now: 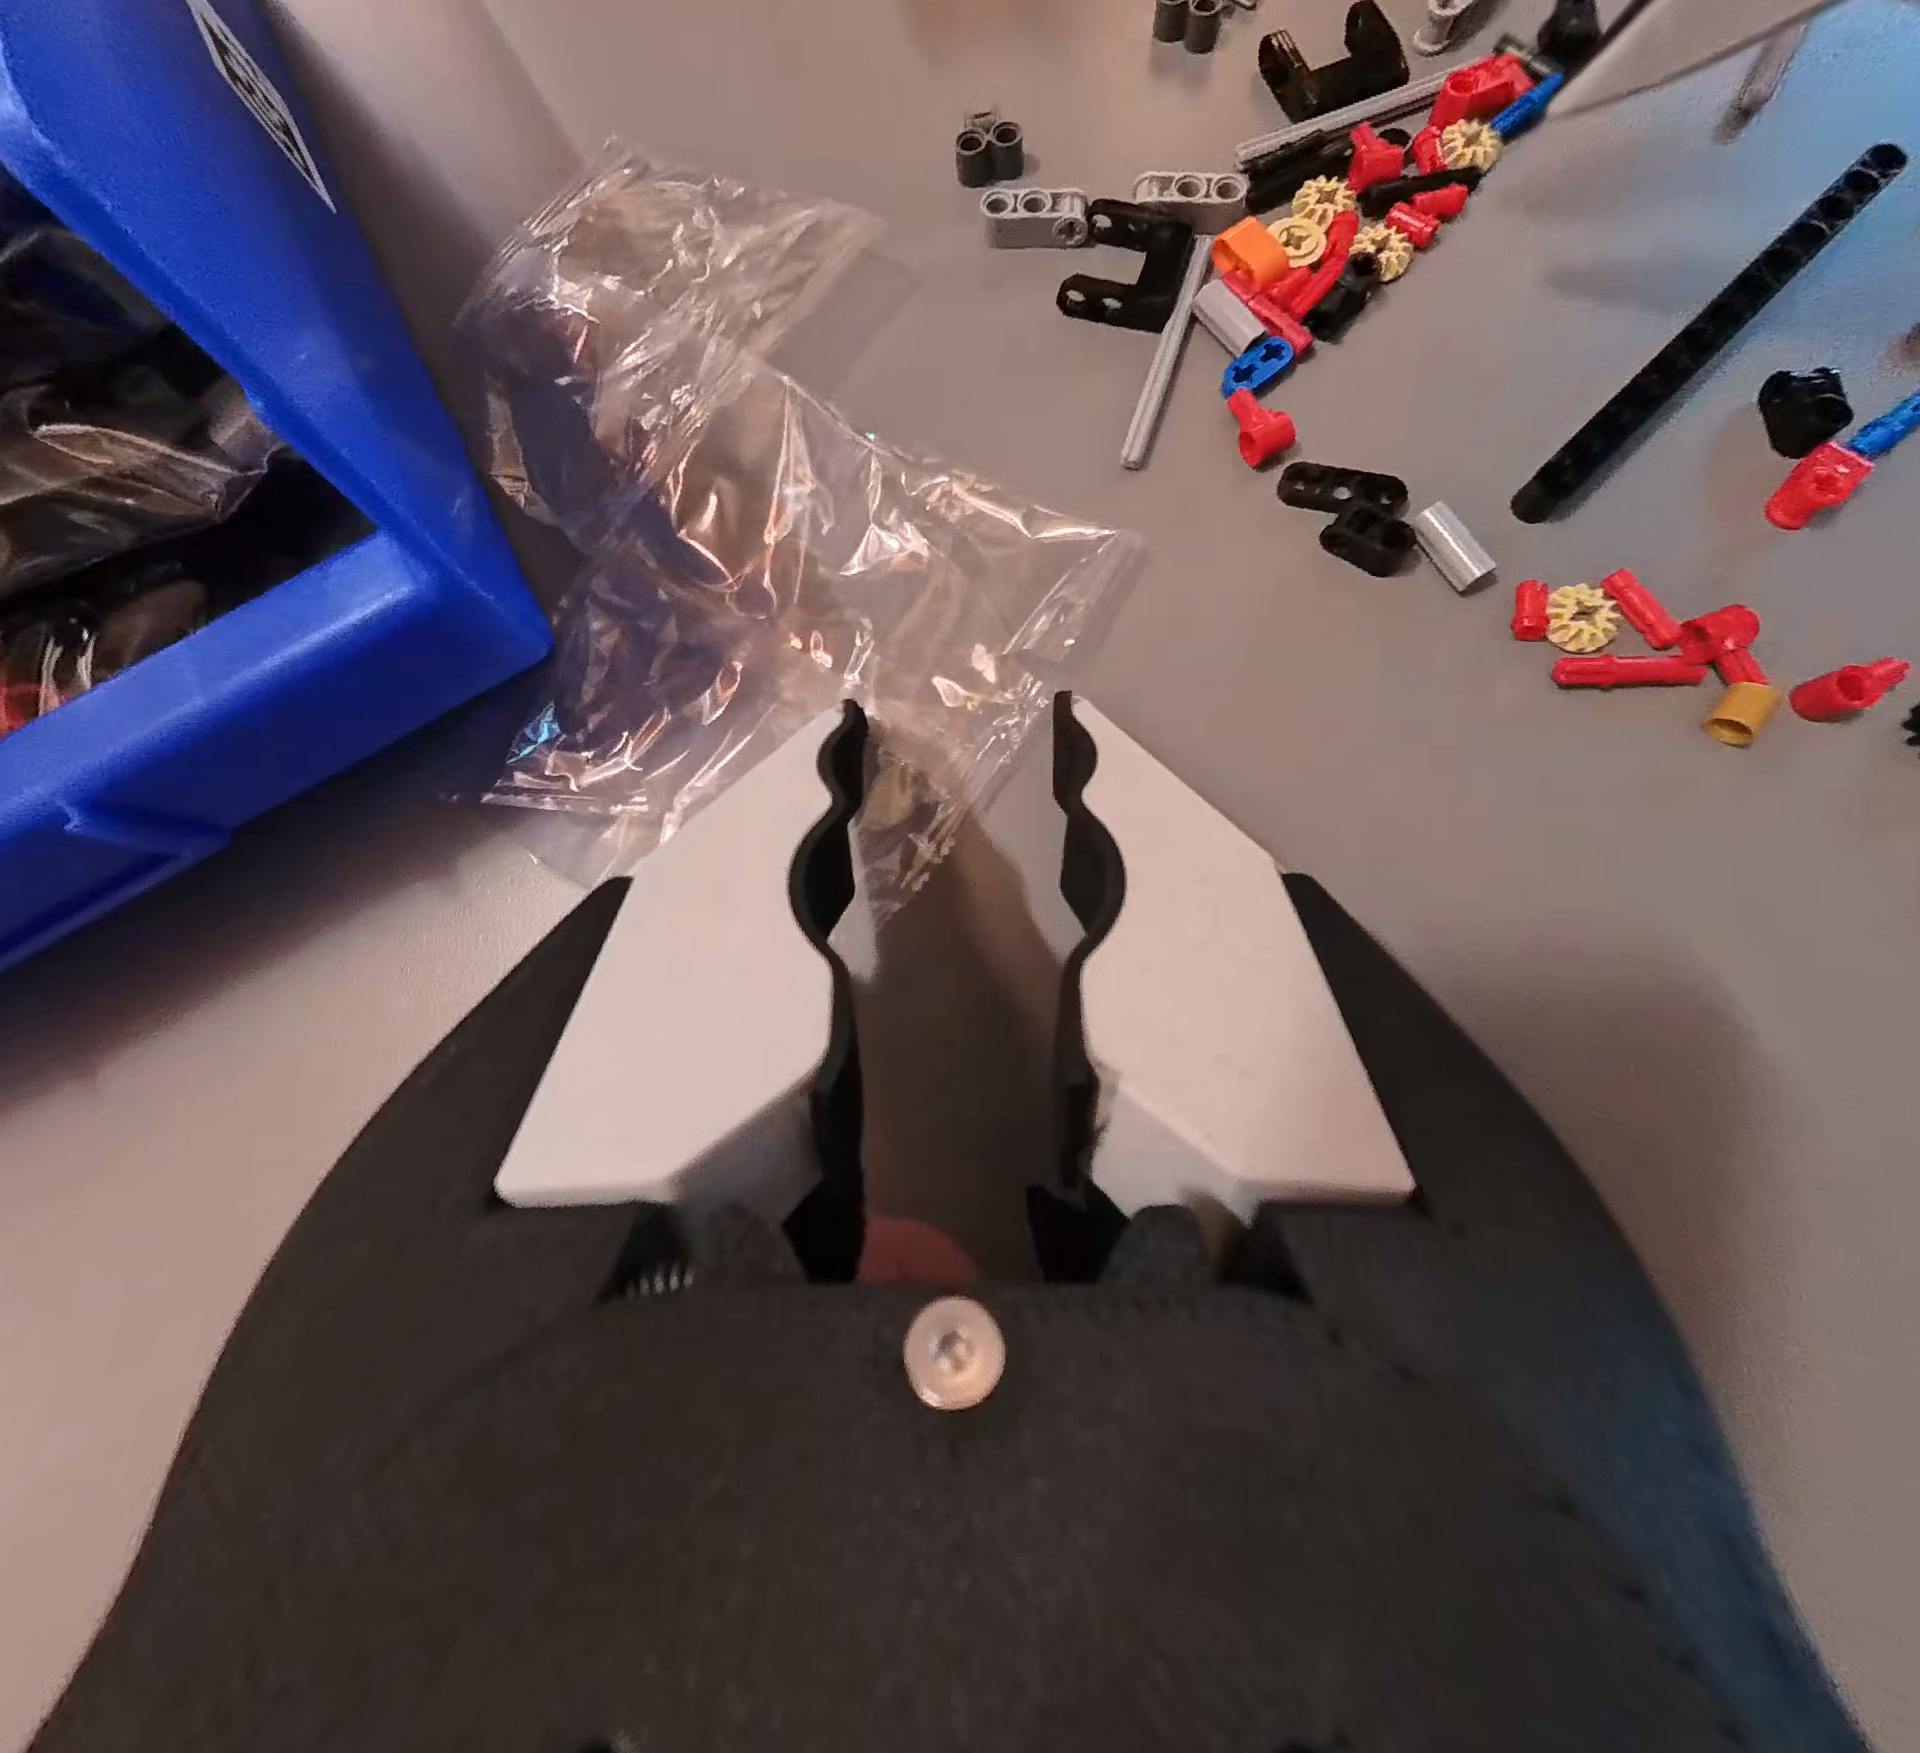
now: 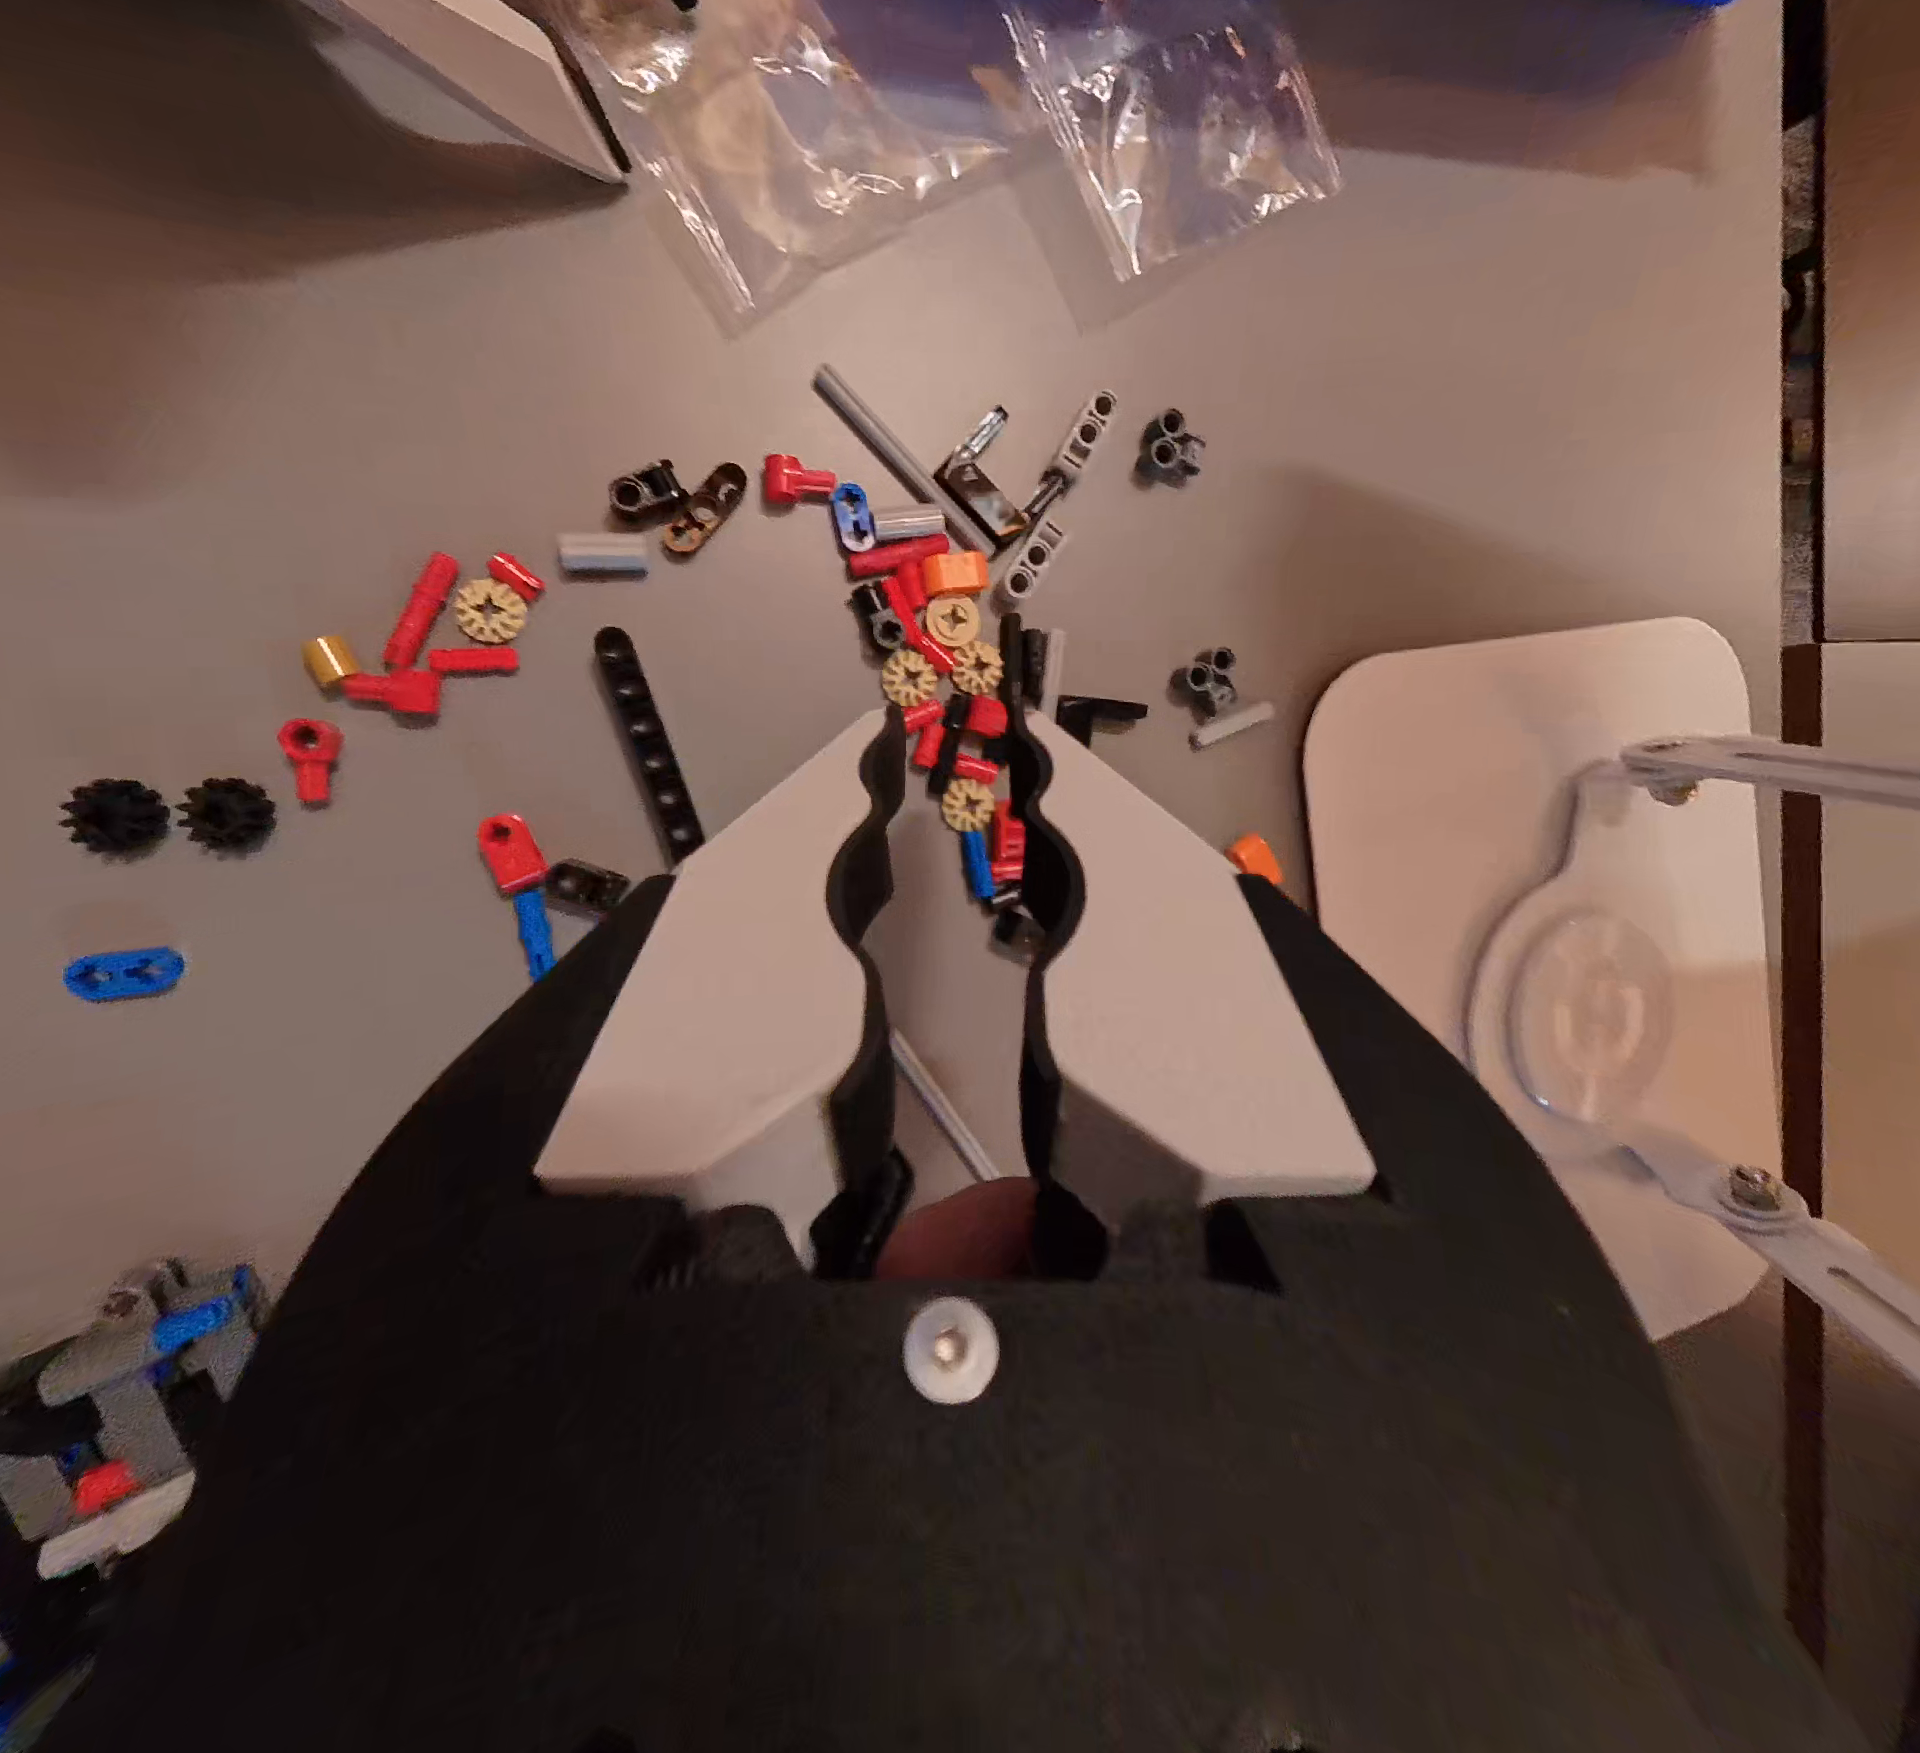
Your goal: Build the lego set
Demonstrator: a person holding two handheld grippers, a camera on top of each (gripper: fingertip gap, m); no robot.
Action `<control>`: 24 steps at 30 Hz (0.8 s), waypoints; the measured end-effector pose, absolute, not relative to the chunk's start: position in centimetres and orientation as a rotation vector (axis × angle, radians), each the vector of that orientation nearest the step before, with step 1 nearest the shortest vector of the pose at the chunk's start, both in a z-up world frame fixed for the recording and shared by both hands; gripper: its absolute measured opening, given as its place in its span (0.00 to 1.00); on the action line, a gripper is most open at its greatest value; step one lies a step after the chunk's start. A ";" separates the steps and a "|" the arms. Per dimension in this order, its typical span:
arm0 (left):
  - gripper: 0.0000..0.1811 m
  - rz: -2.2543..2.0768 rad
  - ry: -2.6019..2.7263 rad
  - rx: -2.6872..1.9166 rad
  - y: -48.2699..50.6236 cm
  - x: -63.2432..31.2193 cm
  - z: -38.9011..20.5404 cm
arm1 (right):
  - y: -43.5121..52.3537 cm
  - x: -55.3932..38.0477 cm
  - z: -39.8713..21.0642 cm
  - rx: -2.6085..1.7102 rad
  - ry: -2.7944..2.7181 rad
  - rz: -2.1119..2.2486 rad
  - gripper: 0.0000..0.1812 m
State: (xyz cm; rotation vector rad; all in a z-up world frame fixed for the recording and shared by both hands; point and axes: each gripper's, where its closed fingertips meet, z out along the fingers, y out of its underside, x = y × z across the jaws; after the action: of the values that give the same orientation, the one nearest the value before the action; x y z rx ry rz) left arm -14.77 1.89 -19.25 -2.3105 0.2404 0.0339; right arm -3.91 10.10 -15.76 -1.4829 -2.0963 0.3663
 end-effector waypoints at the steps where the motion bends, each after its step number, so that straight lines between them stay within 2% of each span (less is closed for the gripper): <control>1: 0.19 0.033 0.241 -2.311 1.9 -14.8 -19.3 | 10.3 -3.8 -15.7 -1.486 -2.094 0.361 0.10; 24: 0.19 0.018 0.236 -2.313 1.9 -14.8 -19.3 | 12.1 -2.9 -15.6 -1.515 -2.087 0.348 0.10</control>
State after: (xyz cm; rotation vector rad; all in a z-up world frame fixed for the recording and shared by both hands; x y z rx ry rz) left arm -14.76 1.90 -19.26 -2.3133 0.2365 0.0175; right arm -2.89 12.11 -15.57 -1.5150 -2.0865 0.3483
